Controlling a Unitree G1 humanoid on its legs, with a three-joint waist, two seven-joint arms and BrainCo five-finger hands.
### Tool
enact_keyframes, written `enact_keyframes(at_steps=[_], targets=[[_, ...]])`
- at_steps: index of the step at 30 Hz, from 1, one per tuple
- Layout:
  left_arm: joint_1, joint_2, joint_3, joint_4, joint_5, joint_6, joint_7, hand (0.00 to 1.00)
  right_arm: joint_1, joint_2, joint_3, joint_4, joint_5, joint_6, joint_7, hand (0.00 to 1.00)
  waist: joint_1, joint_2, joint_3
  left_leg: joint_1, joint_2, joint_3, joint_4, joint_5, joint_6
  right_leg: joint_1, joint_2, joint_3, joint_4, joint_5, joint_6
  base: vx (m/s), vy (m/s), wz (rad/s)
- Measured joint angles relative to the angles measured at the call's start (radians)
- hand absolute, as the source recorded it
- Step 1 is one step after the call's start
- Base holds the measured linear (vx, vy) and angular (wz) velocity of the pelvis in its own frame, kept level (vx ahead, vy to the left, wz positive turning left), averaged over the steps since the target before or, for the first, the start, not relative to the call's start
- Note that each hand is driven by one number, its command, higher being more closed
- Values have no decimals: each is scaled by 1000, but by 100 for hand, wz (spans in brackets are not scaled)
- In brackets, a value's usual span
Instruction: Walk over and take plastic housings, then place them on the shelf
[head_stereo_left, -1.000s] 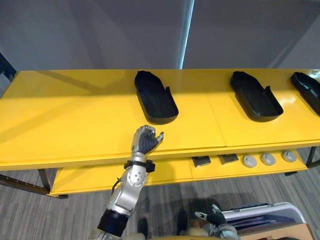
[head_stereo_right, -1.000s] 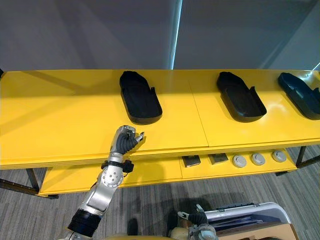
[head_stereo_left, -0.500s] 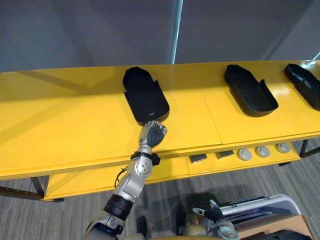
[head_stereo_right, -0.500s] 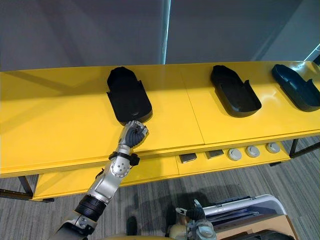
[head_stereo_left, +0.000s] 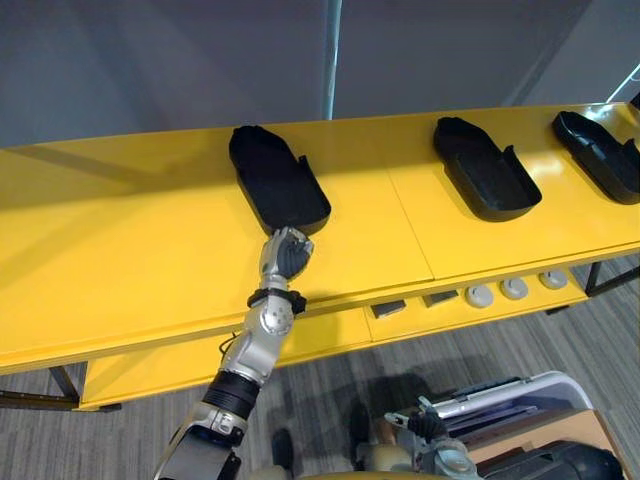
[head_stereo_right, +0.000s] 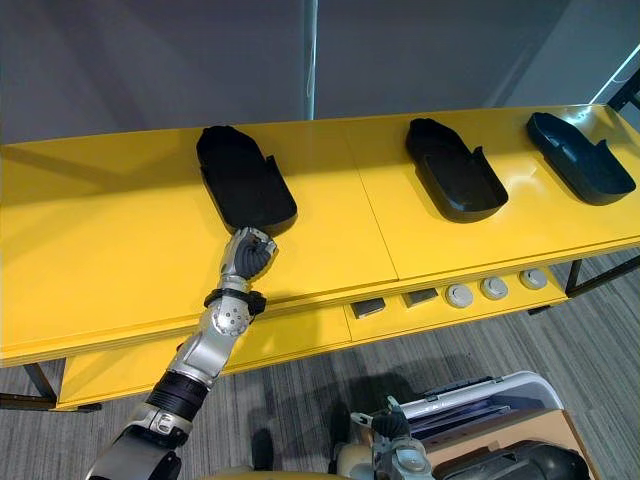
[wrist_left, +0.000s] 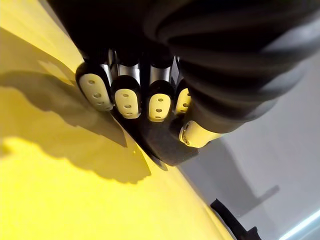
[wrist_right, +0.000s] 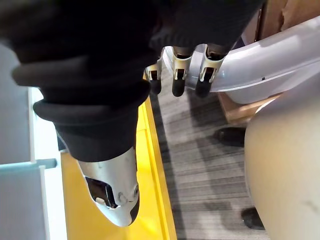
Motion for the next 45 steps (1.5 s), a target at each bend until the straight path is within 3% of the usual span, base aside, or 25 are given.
enact_keyframes(at_steps=[12, 18, 21, 23, 24, 26, 29, 32, 33, 34, 39, 41, 45], targets=[[-10, 2, 35, -32, -2, 8, 1, 100, -1, 8, -4, 1, 0, -1, -1, 0, 2, -8, 6, 20, 0, -2, 0, -1, 2, 23, -1, -2, 2, 1, 0, -3, 2, 0], [93, 22, 54, -427, -44, -47, 1, 100, 2, 1, -7, 20, 1, 0, -1, 0, 10, -6, 7, 27, -1, -32, 0, -4, 3, 41, -3, -21, 3, -3, 2, -12, 11, 11], [153, 29, 174, -623, -90, -107, 23, 100, 6, -6, -9, 36, 3, -2, -1, 0, 34, 2, 12, 31, -1, -45, 3, -5, 4, 59, -4, -31, 3, -8, 1, -20, 10, 14], [217, 40, 349, -731, -126, -141, 57, 100, 7, -9, -30, 46, 3, -2, -1, 0, 56, 9, 16, 37, 0, -65, 4, -8, 1, 77, -3, -52, 3, -17, 0, -25, 3, 23], [235, 42, 402, -746, -133, -150, 68, 100, 7, -11, -31, 50, 3, -2, -1, 0, 61, 10, 16, 39, 0, -70, 4, -8, 1, 81, -3, -57, 3, -20, -1, -4, -5, 33], [325, 41, 634, -759, -208, -161, 121, 100, 7, -13, -46, 64, 3, -1, 0, 0, 76, 14, 17, 51, 0, -104, 4, -9, -1, 109, -3, -88, 3, -34, 1, 10, -9, 39], [428, 26, 825, -705, -348, -170, 175, 100, 13, -15, -73, 82, 3, 9, 1, 0, 120, 14, 16, 45, -1, -137, 4, -10, -1, 121, -4, -126, 3, -43, -1, 22, -9, 36], [523, -4, 874, -615, -457, -172, 173, 100, 17, -14, -75, 75, 3, 13, 1, 0, 137, 13, 12, 47, -2, -161, 7, -11, -1, 131, -7, -163, 27, -67, 1, 29, -10, 43], [567, -28, 867, -554, -518, -172, 144, 100, 22, -10, -73, 55, 3, 17, 1, 0, 152, 10, 9, 46, -3, -168, 17, -16, -1, 133, -16, -176, 44, -81, 3, 19, 17, 32], [604, -51, 858, -496, -545, -170, 123, 0, 24, -3, -73, 30, 3, 17, 1, 0, 161, 8, 7, 43, -4, -174, 31, -25, -2, 135, -20, -184, 59, -92, 3, 15, 16, 25], [689, -130, 800, -180, -612, -132, -25, 0, 23, 16, -63, -42, 3, 19, 2, 0, 170, 5, -20, 42, -2, -169, 91, -70, -1, 143, -29, -193, 105, -129, 4, 9, 2, 3], [688, -149, 750, -20, -645, -106, -92, 0, 26, 19, -63, -44, 3, 24, 2, 0, 169, 12, -42, 43, -1, -159, 99, -71, 2, 146, -30, -193, 108, -135, 7, 35, 1, -4], [681, -184, 597, 142, -636, -84, -161, 0, 37, 28, -64, -71, 3, 38, 2, 0, 166, 11, -54, 50, -3, -142, 98, -72, 3, 148, -37, -192, 115, -138, 11, -5, 11, -2]])
